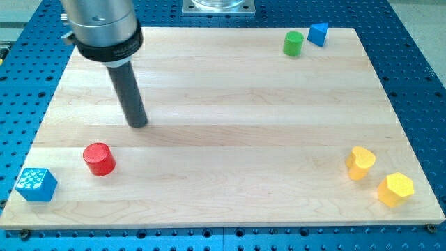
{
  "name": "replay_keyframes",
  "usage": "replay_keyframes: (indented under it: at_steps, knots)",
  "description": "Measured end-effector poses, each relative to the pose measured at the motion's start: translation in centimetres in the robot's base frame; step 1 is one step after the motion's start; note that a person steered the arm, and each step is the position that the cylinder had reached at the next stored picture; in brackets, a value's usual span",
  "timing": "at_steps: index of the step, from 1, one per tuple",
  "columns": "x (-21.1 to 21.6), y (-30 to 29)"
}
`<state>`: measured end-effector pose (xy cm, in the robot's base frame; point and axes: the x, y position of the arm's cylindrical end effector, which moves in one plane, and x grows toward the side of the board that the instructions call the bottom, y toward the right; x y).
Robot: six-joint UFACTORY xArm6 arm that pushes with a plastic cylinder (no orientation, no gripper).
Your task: Push the triangle into the green circle
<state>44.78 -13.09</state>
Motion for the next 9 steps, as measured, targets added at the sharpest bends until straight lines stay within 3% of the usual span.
replay_keyframes:
  at_steps: [2,4,6,7,9]
  knots:
    - [-2.8,10.9]
    - [-8.7,29.9]
    - [-21.5,45.0]
    - [-25.4,45.7]
    - [-23.1,31.6]
